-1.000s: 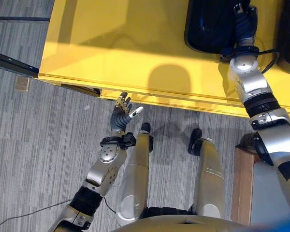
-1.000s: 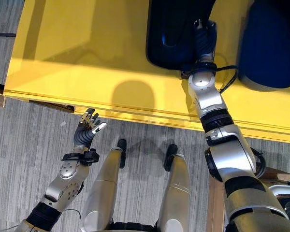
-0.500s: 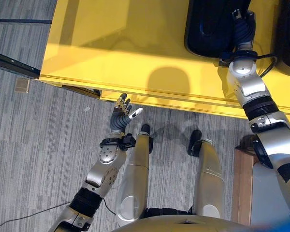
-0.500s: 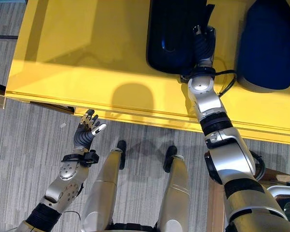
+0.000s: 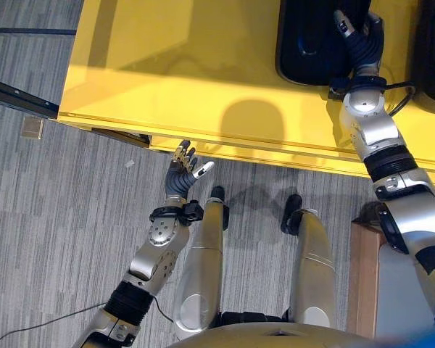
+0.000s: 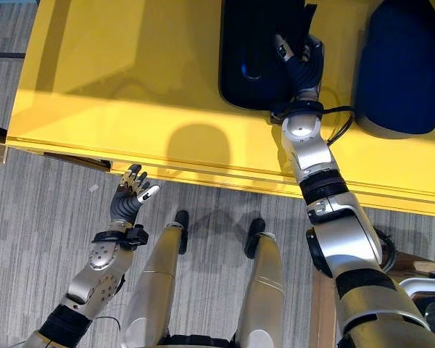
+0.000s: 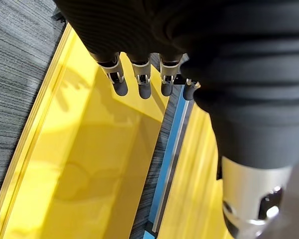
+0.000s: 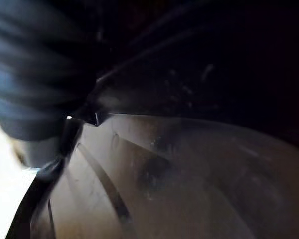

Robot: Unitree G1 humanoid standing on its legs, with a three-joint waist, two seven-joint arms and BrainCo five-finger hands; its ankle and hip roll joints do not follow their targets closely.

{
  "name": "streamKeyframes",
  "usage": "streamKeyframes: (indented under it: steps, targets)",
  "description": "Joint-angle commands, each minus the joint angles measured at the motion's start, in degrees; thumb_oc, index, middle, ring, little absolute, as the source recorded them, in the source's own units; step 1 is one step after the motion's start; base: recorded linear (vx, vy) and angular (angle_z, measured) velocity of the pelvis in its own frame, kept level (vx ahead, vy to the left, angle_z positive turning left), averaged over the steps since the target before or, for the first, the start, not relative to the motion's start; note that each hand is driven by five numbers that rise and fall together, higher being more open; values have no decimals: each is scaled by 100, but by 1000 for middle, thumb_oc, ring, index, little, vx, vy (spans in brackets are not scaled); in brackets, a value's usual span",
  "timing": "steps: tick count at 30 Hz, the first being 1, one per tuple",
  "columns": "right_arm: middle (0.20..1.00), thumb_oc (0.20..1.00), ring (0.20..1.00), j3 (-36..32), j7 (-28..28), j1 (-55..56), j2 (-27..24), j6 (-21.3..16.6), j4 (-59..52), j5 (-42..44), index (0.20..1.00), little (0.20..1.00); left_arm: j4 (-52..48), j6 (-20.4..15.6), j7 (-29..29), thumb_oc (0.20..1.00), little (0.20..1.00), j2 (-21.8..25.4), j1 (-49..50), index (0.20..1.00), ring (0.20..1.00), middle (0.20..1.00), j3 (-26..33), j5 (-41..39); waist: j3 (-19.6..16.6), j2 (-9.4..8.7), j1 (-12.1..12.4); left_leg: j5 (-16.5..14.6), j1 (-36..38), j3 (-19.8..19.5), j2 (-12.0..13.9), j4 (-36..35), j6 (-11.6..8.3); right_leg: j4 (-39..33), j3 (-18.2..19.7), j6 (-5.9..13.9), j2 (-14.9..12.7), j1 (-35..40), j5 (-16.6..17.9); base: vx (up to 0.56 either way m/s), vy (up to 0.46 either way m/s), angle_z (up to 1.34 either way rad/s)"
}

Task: Move parts from the plastic box to the shelf.

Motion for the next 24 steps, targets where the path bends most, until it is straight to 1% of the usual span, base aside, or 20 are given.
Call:
streamKeyframes:
  steps: [1, 13, 18, 24]
  targets:
    - [1000, 1000, 1000, 32, 101, 1181, 358, 324, 407, 456, 1000, 1000, -344, -321, 44, 1000, 1000, -62, -56, 1000, 1000, 1000, 228, 80, 215, 225, 9, -126, -208, -224, 82, -173, 72, 345, -99, -68, 2, 98, -725, 0, 0, 0]
    - [1000, 1000, 1000, -261, 117, 1860, 517, 202, -159, 689, 1000, 1000, -359, -259, 51, 1000, 1000, -103, 43, 1000, 1000, 1000, 321, 92, 215, 198, -70, -129, -234, -214, 88, -154, 81, 349, -66, -64, 10, 62, -701, 0, 0, 0]
    - [1000, 1000, 1000, -337, 103, 2129, 589, 156, -573, 721, 1000, 1000, -339, -240, 73, 1000, 1000, -115, 54, 1000, 1000, 1000, 363, 128, 215, 177, -117, -155, -225, -199, 103, -137, 89, 334, -61, -61, 20, 79, -694, 0, 0, 0]
    - [1000, 1000, 1000, -540, 65, 2372, 625, 10, -1203, 828, 1000, 1000, -373, -220, 126, 1000, 1000, -148, 74, 1000, 1000, 1000, 447, 131, 215, 148, -155, -175, -247, -193, 97, -105, 102, 366, -61, -66, 9, 58, -721, 0, 0, 0]
